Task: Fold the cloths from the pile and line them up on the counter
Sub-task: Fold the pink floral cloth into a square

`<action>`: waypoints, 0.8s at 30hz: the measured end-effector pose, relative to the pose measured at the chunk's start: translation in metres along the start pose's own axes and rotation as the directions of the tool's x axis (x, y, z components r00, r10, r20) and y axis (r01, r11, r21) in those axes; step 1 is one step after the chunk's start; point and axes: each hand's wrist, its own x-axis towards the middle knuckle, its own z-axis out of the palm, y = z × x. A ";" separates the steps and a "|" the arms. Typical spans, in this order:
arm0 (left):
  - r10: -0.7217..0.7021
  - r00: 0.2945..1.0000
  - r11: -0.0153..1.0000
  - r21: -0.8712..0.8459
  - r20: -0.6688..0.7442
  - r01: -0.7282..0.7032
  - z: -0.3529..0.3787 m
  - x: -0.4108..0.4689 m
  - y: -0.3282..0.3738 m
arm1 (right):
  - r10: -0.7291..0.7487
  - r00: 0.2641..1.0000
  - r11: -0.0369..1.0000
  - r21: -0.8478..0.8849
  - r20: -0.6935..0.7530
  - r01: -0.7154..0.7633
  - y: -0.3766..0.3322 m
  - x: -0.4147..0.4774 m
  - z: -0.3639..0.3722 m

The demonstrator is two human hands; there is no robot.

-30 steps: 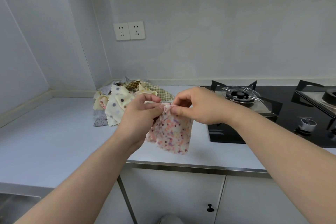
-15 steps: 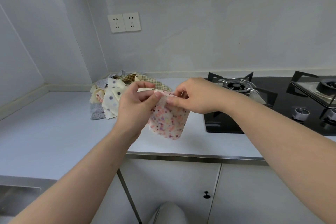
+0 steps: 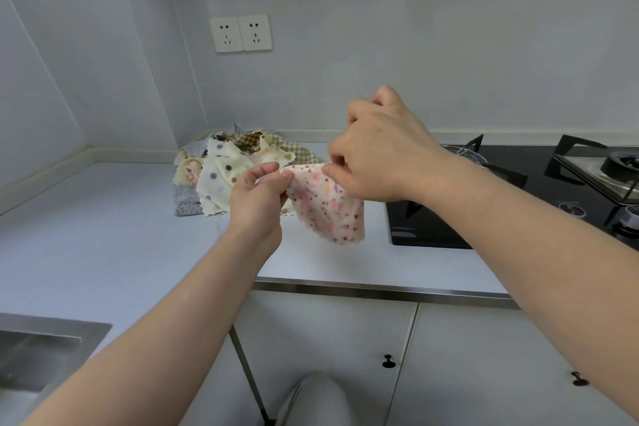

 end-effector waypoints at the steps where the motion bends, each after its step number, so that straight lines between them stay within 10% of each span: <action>1: -0.002 1.000 1.000 0.014 -0.011 0.002 -0.001 0.001 -0.001 | 0.024 0.999 1.000 0.020 0.028 -0.024 0.001 0.000 0.000; 10: 0.065 0.997 0.984 0.170 -0.042 -0.057 0.004 0.005 -0.011 | 0.054 0.992 0.809 0.577 0.115 -0.111 0.007 -0.004 0.010; 17: 0.261 0.964 0.786 0.570 0.047 -0.241 0.008 0.000 -0.019 | 0.107 0.991 0.739 0.660 0.083 -0.135 0.006 -0.006 0.015; 24: 0.157 0.987 0.895 0.428 -0.031 -0.129 0.023 -0.002 -0.016 | 0.278 0.956 0.584 0.774 0.092 -0.244 0.007 -0.012 0.033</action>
